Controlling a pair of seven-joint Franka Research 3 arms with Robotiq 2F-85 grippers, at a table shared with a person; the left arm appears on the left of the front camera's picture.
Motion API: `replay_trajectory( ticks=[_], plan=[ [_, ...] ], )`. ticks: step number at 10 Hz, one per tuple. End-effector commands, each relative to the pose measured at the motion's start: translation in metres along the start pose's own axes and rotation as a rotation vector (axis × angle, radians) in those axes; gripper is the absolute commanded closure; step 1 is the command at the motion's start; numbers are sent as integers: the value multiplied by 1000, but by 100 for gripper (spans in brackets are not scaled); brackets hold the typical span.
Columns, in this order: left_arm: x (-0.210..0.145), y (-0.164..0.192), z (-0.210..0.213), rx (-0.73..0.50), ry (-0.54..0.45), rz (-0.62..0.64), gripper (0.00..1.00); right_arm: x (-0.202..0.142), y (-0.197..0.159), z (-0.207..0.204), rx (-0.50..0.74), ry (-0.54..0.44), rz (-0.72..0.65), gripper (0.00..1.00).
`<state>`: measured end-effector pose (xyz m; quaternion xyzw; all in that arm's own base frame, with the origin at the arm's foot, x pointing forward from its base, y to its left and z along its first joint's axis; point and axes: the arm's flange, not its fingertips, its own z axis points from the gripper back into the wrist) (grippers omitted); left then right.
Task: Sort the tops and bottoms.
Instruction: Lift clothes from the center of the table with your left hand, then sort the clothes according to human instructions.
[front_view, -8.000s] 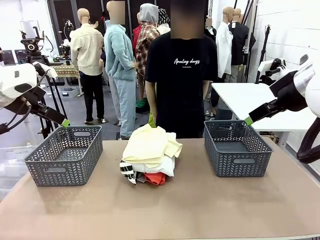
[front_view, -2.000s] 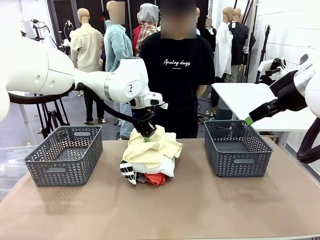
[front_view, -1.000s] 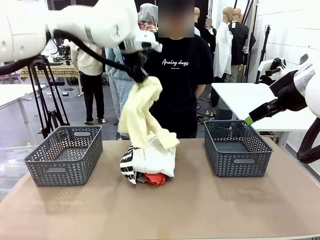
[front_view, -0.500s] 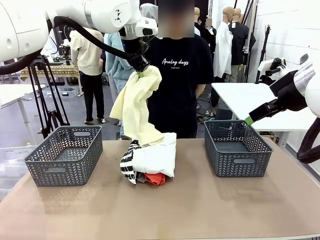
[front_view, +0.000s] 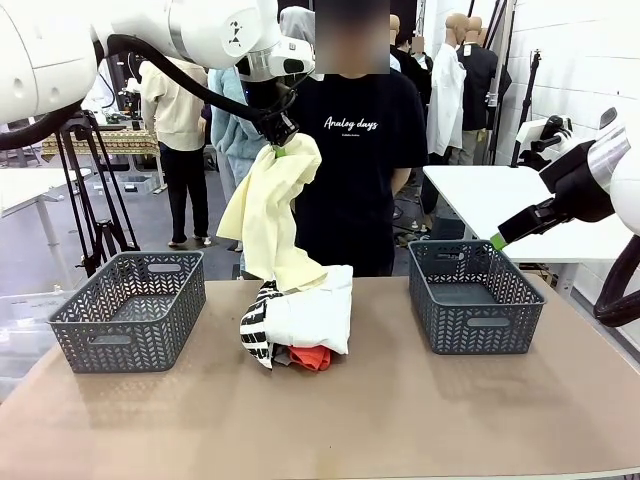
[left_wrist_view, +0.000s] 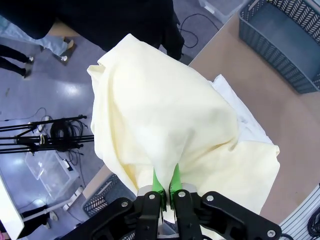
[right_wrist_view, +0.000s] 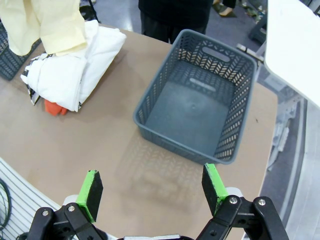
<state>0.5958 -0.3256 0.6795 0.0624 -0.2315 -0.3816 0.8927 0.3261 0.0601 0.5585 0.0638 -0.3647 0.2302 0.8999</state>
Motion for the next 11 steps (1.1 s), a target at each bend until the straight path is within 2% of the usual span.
replay_trajectory(
  ticks=[1, 11],
  plan=[
    [-2, 2, 4, 4, 0, 2, 100, -1, -1, -2, 10, 1, -1, 0],
    [-2, 2, 4, 4, 0, 2, 100, -1, -1, -2, 10, 1, -1, 0]
  ],
)
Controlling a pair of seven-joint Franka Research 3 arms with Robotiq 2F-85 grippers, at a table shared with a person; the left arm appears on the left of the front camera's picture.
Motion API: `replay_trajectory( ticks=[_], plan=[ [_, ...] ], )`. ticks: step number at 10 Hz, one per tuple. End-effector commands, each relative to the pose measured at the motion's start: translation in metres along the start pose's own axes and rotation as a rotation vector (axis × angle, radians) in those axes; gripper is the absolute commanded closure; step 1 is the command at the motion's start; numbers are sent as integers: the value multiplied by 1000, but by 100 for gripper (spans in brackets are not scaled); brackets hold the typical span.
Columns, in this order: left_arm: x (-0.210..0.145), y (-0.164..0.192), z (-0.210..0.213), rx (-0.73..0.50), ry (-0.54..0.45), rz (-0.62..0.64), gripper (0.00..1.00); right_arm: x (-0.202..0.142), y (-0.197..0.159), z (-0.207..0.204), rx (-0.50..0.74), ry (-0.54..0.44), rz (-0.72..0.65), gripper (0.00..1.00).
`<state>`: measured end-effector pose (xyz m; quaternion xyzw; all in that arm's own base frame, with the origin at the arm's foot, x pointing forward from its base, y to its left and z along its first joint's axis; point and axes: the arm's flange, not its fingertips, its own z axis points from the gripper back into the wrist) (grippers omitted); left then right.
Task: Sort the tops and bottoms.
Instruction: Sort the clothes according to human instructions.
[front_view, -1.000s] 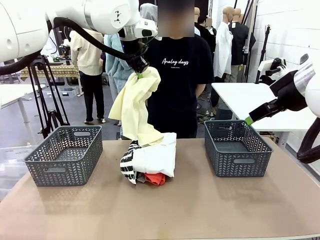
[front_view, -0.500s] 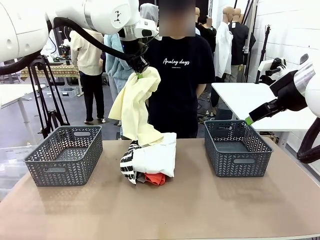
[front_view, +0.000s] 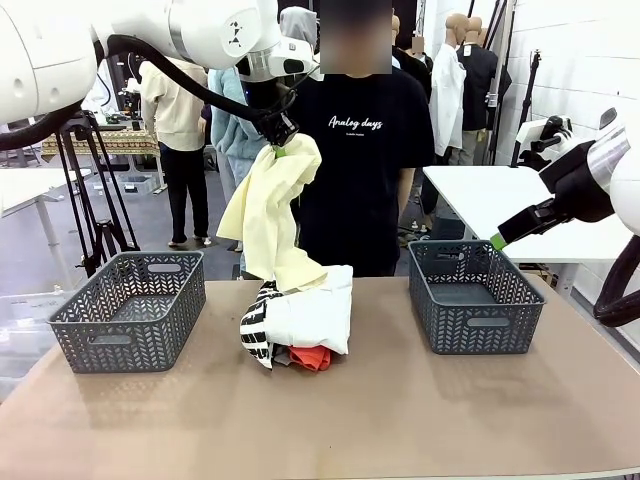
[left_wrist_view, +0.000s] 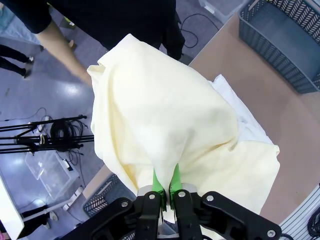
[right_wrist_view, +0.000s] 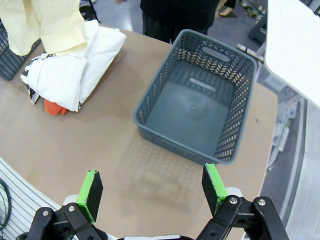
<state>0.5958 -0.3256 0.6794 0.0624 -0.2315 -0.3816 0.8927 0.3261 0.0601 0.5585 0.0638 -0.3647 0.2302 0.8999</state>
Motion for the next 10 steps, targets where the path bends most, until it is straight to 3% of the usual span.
replay_trajectory(
  ticks=[1, 10],
  plan=[
    [-2, 2, 4, 4, 0, 2, 100, -1, -1, -2, 10, 1, -1, 0],
    [-2, 2, 4, 4, 0, 2, 100, -1, -1, -2, 10, 1, -1, 0]
  ],
)
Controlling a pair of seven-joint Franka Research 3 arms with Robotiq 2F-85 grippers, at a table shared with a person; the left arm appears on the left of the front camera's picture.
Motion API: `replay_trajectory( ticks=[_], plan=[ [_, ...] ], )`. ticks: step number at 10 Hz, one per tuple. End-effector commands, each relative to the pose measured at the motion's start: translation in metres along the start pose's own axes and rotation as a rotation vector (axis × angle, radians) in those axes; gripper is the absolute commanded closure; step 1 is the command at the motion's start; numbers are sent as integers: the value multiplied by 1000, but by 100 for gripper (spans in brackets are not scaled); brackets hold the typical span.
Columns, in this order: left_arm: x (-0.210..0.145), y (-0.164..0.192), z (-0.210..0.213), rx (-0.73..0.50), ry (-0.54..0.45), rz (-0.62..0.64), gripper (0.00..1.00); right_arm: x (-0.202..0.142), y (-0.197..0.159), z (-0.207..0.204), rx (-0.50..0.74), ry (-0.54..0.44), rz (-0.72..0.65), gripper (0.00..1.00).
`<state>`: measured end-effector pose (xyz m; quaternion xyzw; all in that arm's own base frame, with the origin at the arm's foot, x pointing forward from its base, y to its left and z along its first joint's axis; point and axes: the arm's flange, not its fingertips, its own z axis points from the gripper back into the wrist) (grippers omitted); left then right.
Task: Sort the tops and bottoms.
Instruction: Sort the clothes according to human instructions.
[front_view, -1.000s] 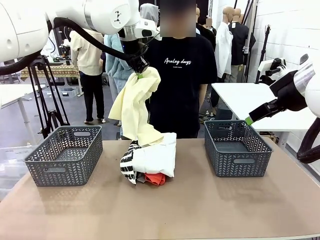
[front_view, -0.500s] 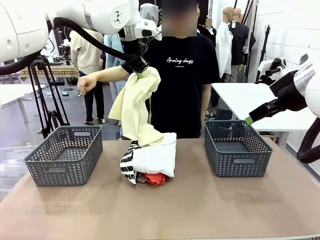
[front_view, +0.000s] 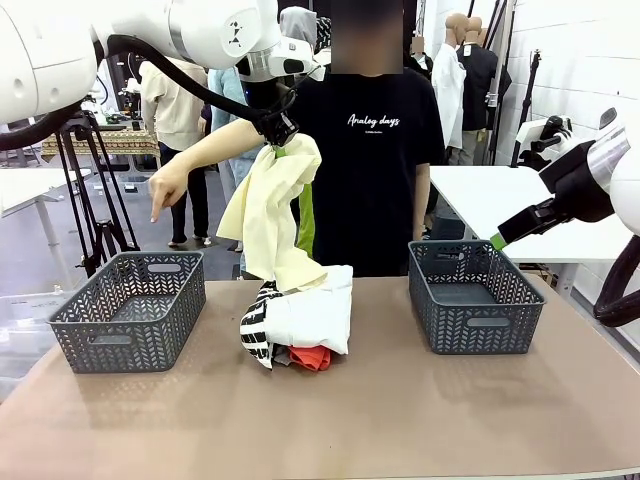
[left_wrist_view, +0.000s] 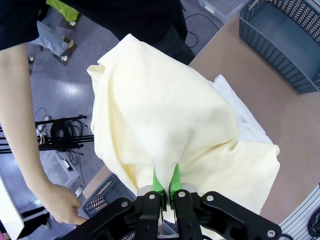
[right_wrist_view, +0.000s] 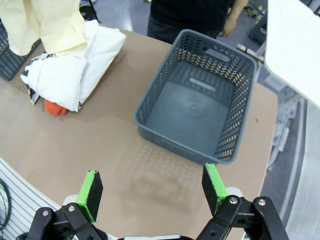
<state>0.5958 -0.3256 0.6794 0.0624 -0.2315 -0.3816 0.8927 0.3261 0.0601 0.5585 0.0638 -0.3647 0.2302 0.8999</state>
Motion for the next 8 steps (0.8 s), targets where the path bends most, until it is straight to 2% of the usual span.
replay_trajectory(
  ticks=[1, 8],
  plan=[
    [-2, 2, 4, 4, 0, 2, 100, -1, -1, -2, 10, 1, -1, 0],
    [-2, 2, 4, 4, 0, 2, 100, -1, -1, -2, 10, 1, -1, 0]
  ],
)
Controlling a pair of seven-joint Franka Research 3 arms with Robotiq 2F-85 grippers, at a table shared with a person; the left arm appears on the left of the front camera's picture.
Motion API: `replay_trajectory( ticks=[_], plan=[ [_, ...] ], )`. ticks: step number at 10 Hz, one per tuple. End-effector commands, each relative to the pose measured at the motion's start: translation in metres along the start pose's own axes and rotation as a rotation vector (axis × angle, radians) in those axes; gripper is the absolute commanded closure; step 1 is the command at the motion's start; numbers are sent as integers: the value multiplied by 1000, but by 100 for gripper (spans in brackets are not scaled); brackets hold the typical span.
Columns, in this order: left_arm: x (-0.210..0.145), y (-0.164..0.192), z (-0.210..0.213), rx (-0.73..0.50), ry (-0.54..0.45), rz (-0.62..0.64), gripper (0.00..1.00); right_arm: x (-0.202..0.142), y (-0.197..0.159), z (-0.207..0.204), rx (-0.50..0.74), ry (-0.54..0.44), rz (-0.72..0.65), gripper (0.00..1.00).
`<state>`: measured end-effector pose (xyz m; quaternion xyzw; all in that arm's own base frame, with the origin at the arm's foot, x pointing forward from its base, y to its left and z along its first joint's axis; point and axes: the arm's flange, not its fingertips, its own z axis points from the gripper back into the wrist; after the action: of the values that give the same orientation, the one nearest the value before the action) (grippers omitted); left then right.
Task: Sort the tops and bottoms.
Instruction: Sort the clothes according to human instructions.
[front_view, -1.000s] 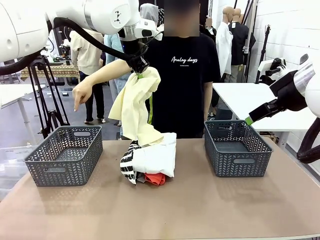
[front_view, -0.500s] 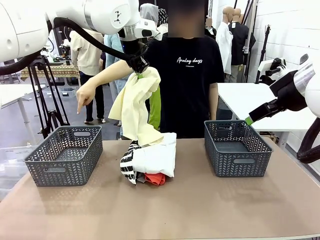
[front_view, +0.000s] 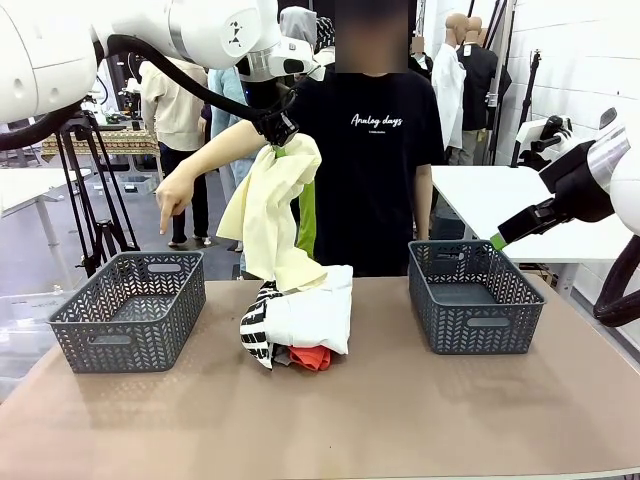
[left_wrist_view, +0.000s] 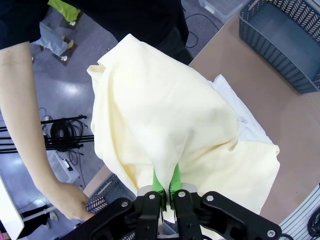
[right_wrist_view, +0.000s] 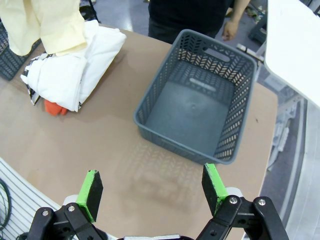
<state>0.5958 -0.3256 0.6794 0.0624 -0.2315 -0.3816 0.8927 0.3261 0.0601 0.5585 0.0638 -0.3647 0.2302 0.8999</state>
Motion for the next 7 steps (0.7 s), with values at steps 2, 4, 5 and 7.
replay_trajectory(
  ticks=[2, 4, 5, 7],
  plan=[
    [-2, 2, 4, 4, 0, 2, 100, -1, -1, -2, 10, 1, -1, 0],
    [-2, 2, 4, 4, 0, 2, 100, -1, -1, -2, 10, 1, -1, 0],
    [-2, 2, 4, 4, 0, 2, 100, -1, -1, -2, 10, 1, -1, 0],
    [-5, 1, 32, 74, -37, -19, 100, -1, -1, -2, 10, 1, -1, 0]
  ],
)
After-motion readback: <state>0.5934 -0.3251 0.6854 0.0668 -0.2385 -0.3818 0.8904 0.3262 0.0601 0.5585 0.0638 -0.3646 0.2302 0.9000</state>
